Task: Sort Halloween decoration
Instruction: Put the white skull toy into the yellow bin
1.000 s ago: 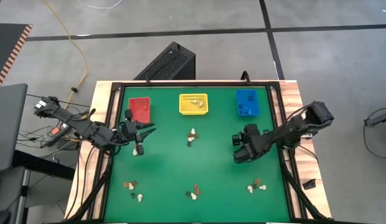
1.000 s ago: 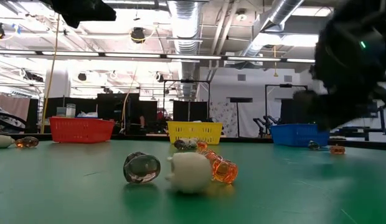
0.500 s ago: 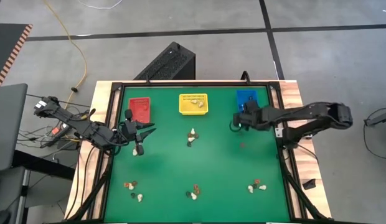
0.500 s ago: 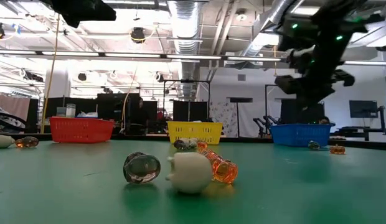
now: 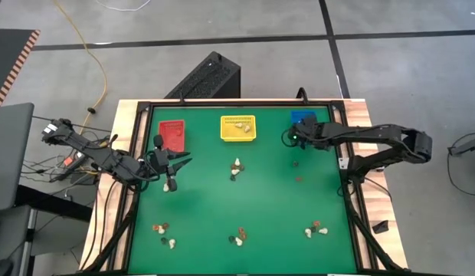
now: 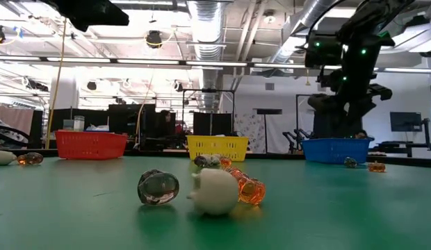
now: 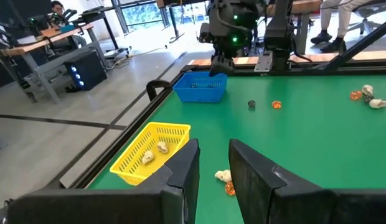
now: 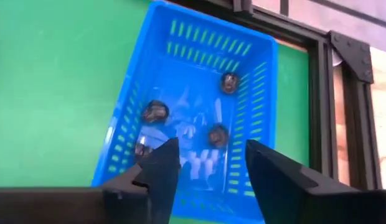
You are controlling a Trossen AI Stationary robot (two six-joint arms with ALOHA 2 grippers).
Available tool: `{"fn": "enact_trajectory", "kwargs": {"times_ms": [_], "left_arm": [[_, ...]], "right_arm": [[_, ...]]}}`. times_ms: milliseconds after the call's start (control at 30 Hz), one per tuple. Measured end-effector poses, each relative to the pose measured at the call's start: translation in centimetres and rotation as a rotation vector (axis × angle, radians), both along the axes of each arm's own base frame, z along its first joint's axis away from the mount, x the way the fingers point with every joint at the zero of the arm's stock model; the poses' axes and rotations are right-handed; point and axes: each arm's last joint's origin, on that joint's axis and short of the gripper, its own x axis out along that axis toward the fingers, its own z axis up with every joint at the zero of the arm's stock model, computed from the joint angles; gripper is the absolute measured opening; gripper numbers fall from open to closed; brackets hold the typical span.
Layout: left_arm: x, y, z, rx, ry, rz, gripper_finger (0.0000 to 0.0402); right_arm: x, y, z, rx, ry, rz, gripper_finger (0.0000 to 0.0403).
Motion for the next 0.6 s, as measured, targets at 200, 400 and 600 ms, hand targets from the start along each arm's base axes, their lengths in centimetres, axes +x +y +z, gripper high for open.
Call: {"fn": "enact_trajectory", "kwargs": {"times_ms": [200,400,600], "left_arm": [[0.0,-0.1,-0.2,0.012,0.023,-0.039,0.0077],[0.1,-0.2,-0.2,0.018,0.037,-0.092,0.0077],[0.1,-0.2,-0.2,0.001,0.031,-0.09,0.0077]], "right_arm": [[1.9,2.5,1.6,0.065,-0.112,0.188,0.0234],[5.9,8.2,2.1,-0.018,-0.326,0.494,0.0233],[10.8,13.3,-1.0,-0.155,-0.41,0.741,0.0232]]}}
